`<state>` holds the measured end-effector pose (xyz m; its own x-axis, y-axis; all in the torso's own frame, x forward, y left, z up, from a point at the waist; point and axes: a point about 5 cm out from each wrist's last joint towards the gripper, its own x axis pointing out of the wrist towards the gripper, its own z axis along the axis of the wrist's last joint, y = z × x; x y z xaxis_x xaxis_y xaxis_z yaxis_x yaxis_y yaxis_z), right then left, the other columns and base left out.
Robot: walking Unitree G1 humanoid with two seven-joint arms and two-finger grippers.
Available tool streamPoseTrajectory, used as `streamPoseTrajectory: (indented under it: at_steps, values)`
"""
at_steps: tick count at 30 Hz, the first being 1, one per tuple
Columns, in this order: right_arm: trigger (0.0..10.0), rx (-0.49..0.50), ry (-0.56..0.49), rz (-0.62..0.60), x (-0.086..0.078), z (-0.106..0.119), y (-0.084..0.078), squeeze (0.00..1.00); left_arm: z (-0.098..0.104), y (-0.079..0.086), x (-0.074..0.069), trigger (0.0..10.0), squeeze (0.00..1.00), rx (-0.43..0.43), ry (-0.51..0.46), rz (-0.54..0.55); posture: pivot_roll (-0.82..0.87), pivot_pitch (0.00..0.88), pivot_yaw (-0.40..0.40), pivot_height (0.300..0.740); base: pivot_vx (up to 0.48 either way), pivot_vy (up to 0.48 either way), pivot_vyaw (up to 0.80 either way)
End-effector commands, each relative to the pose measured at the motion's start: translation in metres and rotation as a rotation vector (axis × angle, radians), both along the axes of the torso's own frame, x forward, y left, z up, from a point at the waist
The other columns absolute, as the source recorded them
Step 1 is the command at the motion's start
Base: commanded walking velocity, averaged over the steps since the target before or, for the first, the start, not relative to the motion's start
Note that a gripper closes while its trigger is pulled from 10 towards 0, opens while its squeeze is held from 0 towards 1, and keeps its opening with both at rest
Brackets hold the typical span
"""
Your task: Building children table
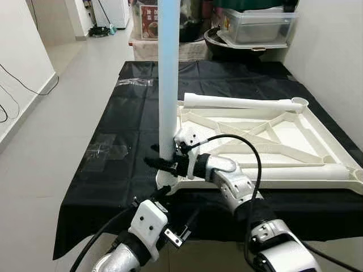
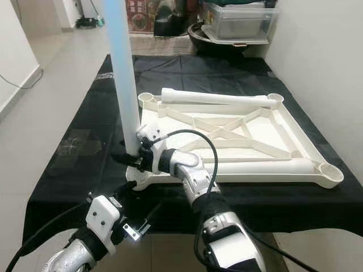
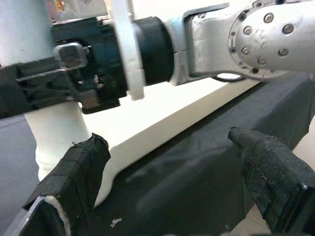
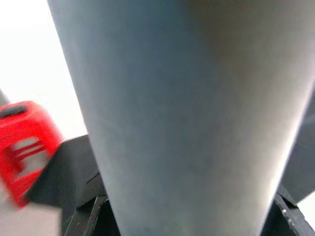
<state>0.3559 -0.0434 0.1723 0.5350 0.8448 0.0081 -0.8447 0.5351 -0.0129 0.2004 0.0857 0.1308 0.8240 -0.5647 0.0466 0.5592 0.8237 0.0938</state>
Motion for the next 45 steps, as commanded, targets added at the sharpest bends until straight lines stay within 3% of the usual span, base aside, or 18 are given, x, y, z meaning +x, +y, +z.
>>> streamPoseTrajectory:
  at_steps: [1,2,4,6,11,17,18,19,20,25,26,28,29,31,34,35,39,45]
  values:
    - [0.0,0.051,0.036,-0.163,0.007,-0.004,-0.012,0.0,-0.001,-0.001,-0.002,10.0,0.0,0.007,0.0,-0.005,0.14,0.073,-0.045,0.74,0.0,0.0,0.0]
    - [0.0,0.051,0.036,-0.163,0.007,-0.004,-0.012,0.0,-0.001,-0.001,-0.002,10.0,0.0,0.007,0.0,-0.005,0.14,0.073,-0.045,0.74,0.0,0.0,0.0]
    - [0.0,0.084,-0.006,-0.581,0.013,-0.002,-0.032,0.0,-0.002,-0.001,-0.002,10.0,0.0,0.006,0.003,-0.007,0.13,0.073,-0.046,0.74,0.0,0.0,0.0]
    - [0.0,0.105,-0.014,-0.891,0.004,-0.004,-0.047,0.0,-0.002,-0.001,-0.001,10.0,0.0,0.006,0.004,-0.008,0.13,0.075,-0.046,0.74,0.0,0.0,0.0]
    - [0.0,0.154,0.045,-1.103,-0.016,-0.009,-0.05,0.0,-0.002,0.0,-0.001,10.0,0.0,0.008,0.003,-0.006,0.14,0.079,-0.045,0.74,0.0,0.0,0.0]
    - [0.0,0.222,0.149,-1.185,-0.023,-0.013,-0.035,0.0,-0.002,-0.001,0.0,10.0,0.0,0.009,0.003,-0.007,0.14,0.082,-0.045,0.74,0.0,0.0,0.0]
    - [10.0,0.219,0.147,-1.132,-0.022,-0.013,-0.029,0.0,-0.002,-0.001,0.0,10.0,0.0,0.009,0.003,-0.007,0.14,0.084,-0.046,0.74,0.0,0.0,0.0]
    - [10.0,0.214,0.144,-1.101,-0.022,-0.012,-0.025,0.0,-0.002,-0.001,0.0,10.0,0.0,0.008,0.003,-0.007,0.14,0.084,-0.046,0.74,0.0,0.0,0.0]
    - [10.0,0.229,0.142,-1.052,-0.022,-0.012,-0.02,1.0,-0.002,-0.001,0.0,10.0,0.0,0.008,0.003,-0.007,0.14,0.086,-0.043,0.74,0.0,0.0,0.0]
    - [10.0,0.263,0.103,-0.978,-0.024,-0.008,-0.013,1.0,-0.002,-0.001,0.0,10.0,0.0,0.009,0.005,-0.006,0.13,0.087,-0.045,0.74,0.0,0.0,0.0]
    - [10.0,0.264,0.099,-0.97,-0.024,-0.008,-0.013,0.5,-0.002,-0.001,0.0,10.0,0.0,0.008,0.005,-0.006,0.13,0.088,-0.045,0.74,0.0,0.0,0.0]
    - [10.0,0.264,0.1,-0.964,-0.024,-0.008,-0.014,0.5,-0.002,-0.001,0.0,10.0,0.0,0.008,0.005,-0.006,0.13,0.088,-0.045,0.74,0.0,0.0,0.0]
    - [10.0,0.287,0.09,-0.917,-0.023,-0.007,-0.015,0.0,-0.002,-0.001,0.001,10.0,0.0,0.008,0.005,-0.006,0.13,0.088,-0.043,0.74,0.0,0.0,0.0]
    - [10.0,0.304,0.081,-0.883,-0.022,-0.006,-0.016,0.0,-0.002,-0.001,0.001,10.0,0.0,0.008,0.005,-0.007,0.13,0.088,-0.043,0.74,0.0,0.0,0.0]
    - [10.0,0.32,0.096,-0.658,-0.016,-0.009,-0.022,0.0,-0.002,-0.001,0.001,10.0,0.0,0.008,0.005,-0.006,0.13,0.088,-0.045,0.74,0.0,0.0,0.0]
    - [10.0,0.32,0.096,-0.658,-0.016,-0.009,-0.022,0.0,-0.002,-0.001,0.001,10.0,0.0,0.008,0.005,-0.006,0.13,0.088,-0.045,0.74,0.0,0.0,0.0]
    - [10.0,0.238,0.143,-0.192,-0.01,-0.012,-0.046,0.0,-0.002,-0.001,0.002,10.0,0.0,0.006,0.004,-0.006,0.14,0.088,-0.042,0.74,0.0,0.0,0.0]
    - [10.0,0.186,0.145,-0.071,-0.006,-0.007,-0.057,0.0,-0.001,-0.001,0.002,10.0,0.0,0.006,0.003,-0.004,0.14,0.09,-0.042,0.74,0.0,0.0,0.0]
